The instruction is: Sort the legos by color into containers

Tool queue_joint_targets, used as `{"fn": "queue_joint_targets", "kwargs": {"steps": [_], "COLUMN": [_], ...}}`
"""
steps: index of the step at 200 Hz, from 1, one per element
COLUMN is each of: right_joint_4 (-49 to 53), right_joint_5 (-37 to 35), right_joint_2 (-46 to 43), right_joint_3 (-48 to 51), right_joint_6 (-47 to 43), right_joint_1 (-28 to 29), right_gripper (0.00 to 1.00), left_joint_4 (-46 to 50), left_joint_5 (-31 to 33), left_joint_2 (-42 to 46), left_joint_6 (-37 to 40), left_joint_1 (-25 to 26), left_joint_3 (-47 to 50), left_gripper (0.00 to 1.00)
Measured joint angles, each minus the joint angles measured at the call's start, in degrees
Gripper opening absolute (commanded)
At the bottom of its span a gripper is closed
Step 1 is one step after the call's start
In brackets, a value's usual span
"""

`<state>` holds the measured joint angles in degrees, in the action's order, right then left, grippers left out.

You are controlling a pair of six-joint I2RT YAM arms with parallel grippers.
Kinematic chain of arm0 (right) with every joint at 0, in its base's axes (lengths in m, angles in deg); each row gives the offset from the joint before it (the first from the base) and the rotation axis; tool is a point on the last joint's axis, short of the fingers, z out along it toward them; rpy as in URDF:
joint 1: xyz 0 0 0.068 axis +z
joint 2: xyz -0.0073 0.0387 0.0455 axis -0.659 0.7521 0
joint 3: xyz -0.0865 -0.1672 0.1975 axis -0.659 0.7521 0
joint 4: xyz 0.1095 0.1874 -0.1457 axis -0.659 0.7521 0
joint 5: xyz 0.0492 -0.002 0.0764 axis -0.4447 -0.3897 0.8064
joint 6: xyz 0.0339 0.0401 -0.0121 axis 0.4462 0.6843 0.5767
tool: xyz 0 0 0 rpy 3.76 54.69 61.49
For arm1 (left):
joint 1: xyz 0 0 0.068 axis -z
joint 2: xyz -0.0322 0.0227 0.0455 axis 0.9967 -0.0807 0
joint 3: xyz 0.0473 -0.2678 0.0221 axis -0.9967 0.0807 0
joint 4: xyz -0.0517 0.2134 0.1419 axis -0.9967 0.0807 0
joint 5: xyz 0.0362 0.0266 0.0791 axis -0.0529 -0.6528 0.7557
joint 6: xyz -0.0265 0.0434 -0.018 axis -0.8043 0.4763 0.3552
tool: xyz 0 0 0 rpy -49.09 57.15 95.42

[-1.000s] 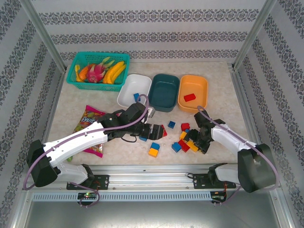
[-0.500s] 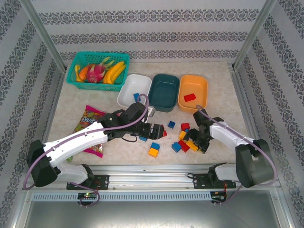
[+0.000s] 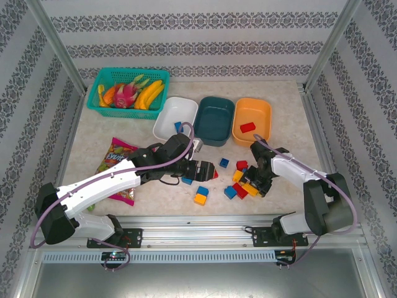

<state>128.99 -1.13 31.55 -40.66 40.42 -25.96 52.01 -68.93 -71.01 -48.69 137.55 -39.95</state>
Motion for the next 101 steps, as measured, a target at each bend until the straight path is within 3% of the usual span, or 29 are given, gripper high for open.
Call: {"fn": "queue_joint_targets", "kwargs": {"steps": [46, 74, 101], "right_joint_4": [8.0, 11.6, 11.7], "right_joint_5": [-6.5, -10.2, -12.3], "right_joint_2": [-7.6, -11.1, -6.1], "right_joint_3": [-3.1, -13.8, -27.4], "right_joint_6": [-0.2, -1.8, -4.6], "right_joint_1": [0.9, 4.7, 9.3], "right_gripper": [0.51, 0.51, 0.51], "left_joint_4": [0.1, 0.1, 0.2], "left_joint_5": [0.5, 1.3, 1.4], "left_joint_2": [-0.1, -0.7, -2.2], "left_joint_6": [-0.9, -2.1, -2.6], "left_joint_1": [0.0, -0.2, -2.4], "left_joint_3": [-2.3, -7.7, -14.2], "left_gripper": [0.88, 0.9, 0.9]}}
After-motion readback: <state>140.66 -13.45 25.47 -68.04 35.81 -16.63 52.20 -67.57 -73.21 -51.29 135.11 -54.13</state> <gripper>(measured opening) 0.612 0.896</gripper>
